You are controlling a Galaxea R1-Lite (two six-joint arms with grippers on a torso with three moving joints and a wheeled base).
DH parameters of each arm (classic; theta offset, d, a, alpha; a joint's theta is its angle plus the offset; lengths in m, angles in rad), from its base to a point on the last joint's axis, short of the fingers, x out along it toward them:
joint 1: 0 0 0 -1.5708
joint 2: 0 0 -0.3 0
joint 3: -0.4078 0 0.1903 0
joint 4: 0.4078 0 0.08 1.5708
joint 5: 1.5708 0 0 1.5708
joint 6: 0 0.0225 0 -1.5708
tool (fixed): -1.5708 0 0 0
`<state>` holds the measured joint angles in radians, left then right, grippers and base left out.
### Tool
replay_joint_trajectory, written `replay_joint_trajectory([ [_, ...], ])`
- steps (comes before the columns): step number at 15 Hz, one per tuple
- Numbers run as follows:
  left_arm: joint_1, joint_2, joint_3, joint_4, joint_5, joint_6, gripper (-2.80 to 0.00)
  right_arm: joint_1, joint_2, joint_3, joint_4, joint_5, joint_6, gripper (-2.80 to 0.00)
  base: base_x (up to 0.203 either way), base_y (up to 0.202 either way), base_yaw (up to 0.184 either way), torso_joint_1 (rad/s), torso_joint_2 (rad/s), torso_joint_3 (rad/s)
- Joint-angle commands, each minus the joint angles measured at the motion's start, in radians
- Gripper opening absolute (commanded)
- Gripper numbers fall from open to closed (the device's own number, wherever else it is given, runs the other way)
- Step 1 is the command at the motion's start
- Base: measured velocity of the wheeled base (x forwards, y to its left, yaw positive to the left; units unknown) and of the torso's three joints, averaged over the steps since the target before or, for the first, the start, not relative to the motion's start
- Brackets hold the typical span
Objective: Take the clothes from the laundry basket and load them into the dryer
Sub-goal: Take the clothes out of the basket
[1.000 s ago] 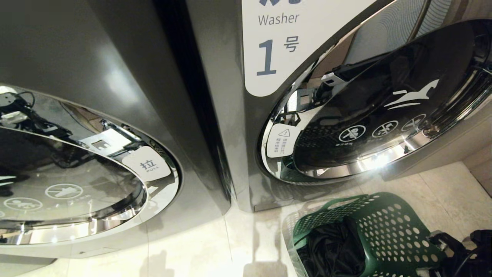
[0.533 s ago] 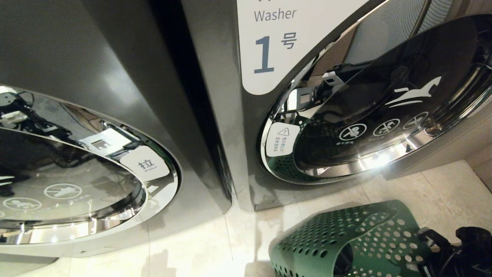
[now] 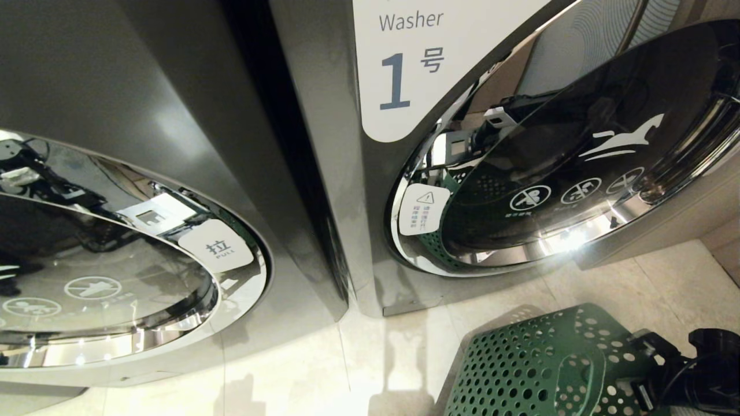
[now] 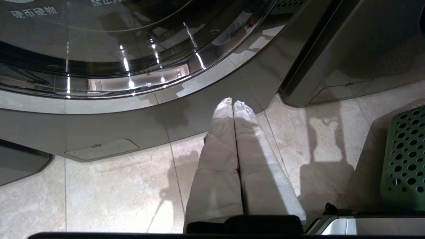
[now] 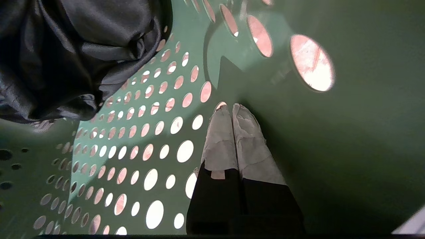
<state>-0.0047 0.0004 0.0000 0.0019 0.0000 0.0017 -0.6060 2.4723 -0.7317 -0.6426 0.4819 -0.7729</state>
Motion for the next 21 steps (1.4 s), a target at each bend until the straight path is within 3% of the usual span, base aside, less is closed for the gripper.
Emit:
replay_joint_trajectory([
  [1,0.000,0.000,0.000,0.001,0.000,0.000,-2.80,0.000,-0.031,-0.007,-0.005,0.003,-0.003,-2.80,0.000,0.000,0.000,0.000,0.00,0.000],
  [21,0.000,0.000,0.000,0.001,0.000,0.000,-2.80,0.017,-0.120,-0.226,-0.006,-0.072,0.003,-2.80,0.000,0.000,0.000,0.000,0.00,0.000],
])
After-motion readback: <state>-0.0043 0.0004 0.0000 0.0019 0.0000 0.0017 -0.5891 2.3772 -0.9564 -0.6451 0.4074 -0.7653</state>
